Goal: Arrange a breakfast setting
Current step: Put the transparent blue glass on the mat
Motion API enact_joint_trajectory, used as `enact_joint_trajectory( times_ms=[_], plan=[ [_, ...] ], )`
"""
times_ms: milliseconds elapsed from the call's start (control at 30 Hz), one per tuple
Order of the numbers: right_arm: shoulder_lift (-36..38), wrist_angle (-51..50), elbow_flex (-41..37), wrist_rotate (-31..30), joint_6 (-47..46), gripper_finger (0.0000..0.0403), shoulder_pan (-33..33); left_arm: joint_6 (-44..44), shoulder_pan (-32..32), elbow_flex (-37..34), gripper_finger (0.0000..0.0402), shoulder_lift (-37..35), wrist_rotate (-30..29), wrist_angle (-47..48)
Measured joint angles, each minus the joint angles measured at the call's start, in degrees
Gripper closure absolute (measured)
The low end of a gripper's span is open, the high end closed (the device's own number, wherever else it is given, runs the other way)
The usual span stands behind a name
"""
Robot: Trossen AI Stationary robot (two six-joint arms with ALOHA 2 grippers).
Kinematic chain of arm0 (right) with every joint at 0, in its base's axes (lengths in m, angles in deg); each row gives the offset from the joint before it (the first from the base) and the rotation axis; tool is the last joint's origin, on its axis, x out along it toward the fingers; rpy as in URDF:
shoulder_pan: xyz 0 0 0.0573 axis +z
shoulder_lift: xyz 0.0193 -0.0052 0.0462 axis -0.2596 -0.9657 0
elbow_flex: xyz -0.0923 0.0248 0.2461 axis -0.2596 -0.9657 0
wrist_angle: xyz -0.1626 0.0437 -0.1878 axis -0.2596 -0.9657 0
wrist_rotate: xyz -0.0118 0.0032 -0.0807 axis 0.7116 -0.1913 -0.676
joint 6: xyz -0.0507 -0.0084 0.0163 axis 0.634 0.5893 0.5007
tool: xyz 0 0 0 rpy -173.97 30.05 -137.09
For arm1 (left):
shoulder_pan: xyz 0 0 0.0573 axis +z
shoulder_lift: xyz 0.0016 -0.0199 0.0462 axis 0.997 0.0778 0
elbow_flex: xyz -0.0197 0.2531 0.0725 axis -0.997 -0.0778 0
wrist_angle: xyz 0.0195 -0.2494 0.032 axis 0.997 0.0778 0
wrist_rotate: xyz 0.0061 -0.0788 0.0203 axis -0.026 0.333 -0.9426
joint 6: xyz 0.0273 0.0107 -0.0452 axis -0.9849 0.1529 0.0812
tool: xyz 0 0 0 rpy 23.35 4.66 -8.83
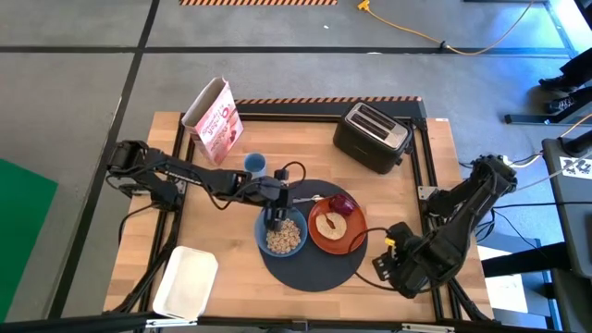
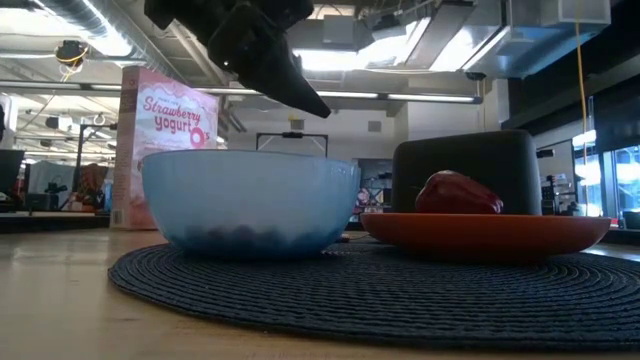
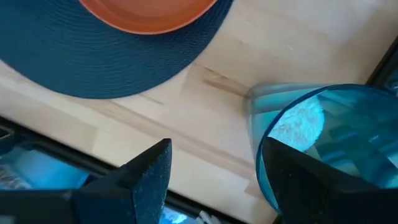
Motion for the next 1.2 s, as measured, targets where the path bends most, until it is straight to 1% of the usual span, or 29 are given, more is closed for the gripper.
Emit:
enact_joint_trajectory(
  times_ms=[133, 300, 433, 500, 567, 633, 800, 1000, 1033, 1100, 1200],
  plan=[
    [-1.4, -2.35, 0.0, 0.49, 0.07, 0.0164, 0.0, 0.04, -0.65, 0.0, 0.0239, 0.0, 0.0, 0.02],
    [-2.55, -6.17, 0.0, 2.77, -0.04, 0.0164, 0.0, 0.12, -0.98, 0.0, 0.0239, 0.0, -0.02, 0.01],
    [-3.45, -6.02, 0.0, 2.74, 0.1, 0.0166, 0.0, 0.22, -0.98, 0.0, 0.0239, 0.0, -0.02, 0.04],
    [-3.99, -6.13, 0.0, 2.74, 0.12, 0.0174, 0.0, 0.29, -1.0, 0.0, 0.0239, 0.0, -0.57, 0.21],
    [-4.61, -6.1, -0.02, 2.77, 0.12, 0.0191, 0.0, 0.75, -0.99, 0.0, 0.0239, 0.0, -0.85, 0.69],
    [-5.47, -5.96, -0.04, 3.1, 0.14, 0.0215, 0.0, 1.36, -0.98, 0.0, 0.0239, 0.0, -0.88, 0.79],
    [-7.14, -5.7, -0.04, 5.61, 1.78, 0.0295, 0.0, 1.73, -1.0, 0.0, 0.0239, 0.0, -0.9, 0.89],
    [-7.84, -4.5, -0.07, 6.44, 5.94, 0.0388, -0.02, 1.77, -1.03, 0.0, 0.0239, 0.0, -1.86, 0.98],
    [-7.82, -4.23, -0.02, 6.46, 6.1, 0.0394, -0.02, 1.79, -1.13, 0.0, 0.0239, 0.0, -2.75, 1.21],
    [-7.84, -4.98, 0.86, 6.68, 6.72, 0.0392, -0.02, 1.73, -1.4, 0.0, 0.0239, 0.0, -5.24, 2.06],
    [-7.82, -6.08, 4.09, 6.76, 7.95, 0.0396, -0.81, 1.7, -1.91, 0.0, 0.0239, -0.13, -8.07, 3.3]
  ],
)
